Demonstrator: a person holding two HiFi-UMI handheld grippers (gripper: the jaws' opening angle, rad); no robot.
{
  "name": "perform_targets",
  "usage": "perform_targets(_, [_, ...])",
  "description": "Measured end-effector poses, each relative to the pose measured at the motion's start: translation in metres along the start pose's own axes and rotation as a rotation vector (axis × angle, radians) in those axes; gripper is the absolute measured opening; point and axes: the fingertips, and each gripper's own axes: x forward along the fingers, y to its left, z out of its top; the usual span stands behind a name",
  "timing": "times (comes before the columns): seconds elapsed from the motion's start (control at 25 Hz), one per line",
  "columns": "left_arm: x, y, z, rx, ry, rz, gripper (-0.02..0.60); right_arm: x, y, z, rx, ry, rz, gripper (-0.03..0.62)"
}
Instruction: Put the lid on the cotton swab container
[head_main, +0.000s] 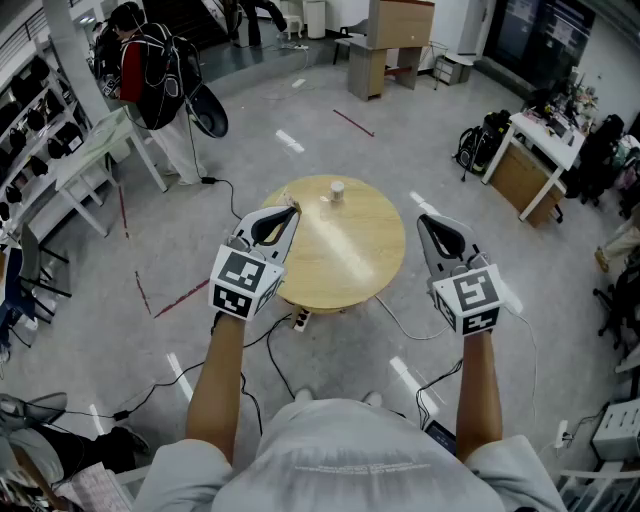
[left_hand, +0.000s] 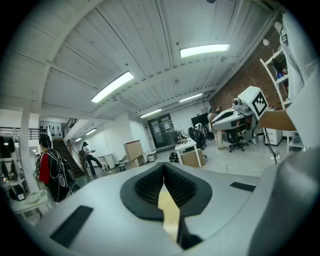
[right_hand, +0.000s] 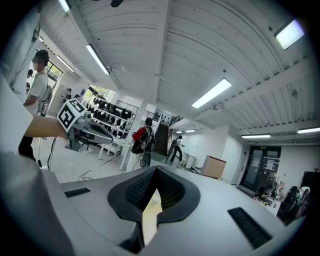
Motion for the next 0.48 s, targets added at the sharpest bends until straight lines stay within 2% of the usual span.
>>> perform_targets(0.48, [0.029,-0.029,0.001,-0.001,0.035,0.011,0.018,-0.013,-0.038,-0.026,0.064,-0.031,0.007,0.026])
